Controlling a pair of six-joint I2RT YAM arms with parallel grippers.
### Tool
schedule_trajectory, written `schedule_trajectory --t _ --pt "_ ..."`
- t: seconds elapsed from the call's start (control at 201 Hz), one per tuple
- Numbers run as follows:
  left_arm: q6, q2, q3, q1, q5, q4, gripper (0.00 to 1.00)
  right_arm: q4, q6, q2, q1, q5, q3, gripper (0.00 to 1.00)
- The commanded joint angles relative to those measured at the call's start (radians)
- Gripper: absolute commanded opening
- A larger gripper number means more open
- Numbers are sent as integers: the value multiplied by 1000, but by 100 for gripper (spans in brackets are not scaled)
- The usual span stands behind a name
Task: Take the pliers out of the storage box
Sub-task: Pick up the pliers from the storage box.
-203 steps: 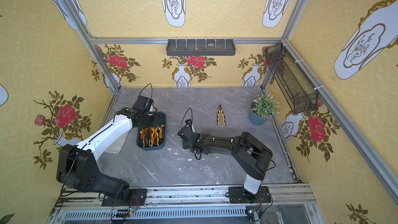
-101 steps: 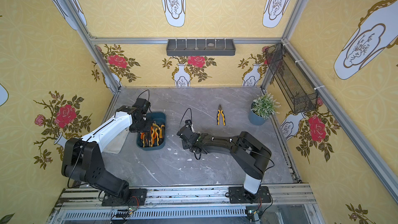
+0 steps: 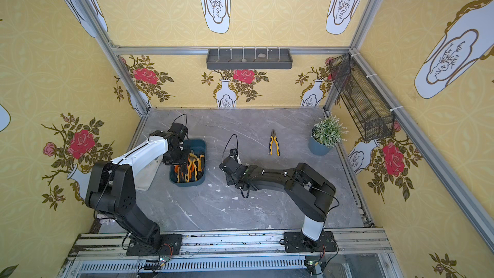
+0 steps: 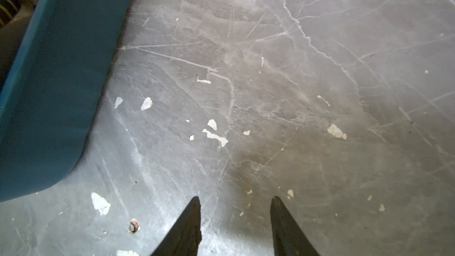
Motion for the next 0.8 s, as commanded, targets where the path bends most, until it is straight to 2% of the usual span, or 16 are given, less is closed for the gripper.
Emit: schedule_trajectory --t 0.0,0.189,0.413,0.523,0.632,0.792 --pt "18 26 19 6 13 1 50 -9 -3 5 1 22 9 47" --pt "17 42 30 6 22 2 35 -11 -3 6 1 23 10 47" --pt "18 36 22 6 30 3 26 -15 -1 10 1 23 16 47" --pt "17 35 18 6 40 5 17 -16 -1 13 1 24 17 48" --pt "17 39 19 7 45 6 14 -19 -2 14 1 25 19 48" --pt "18 38 21 6 47 5 5 -20 0 15 1 25 19 48"
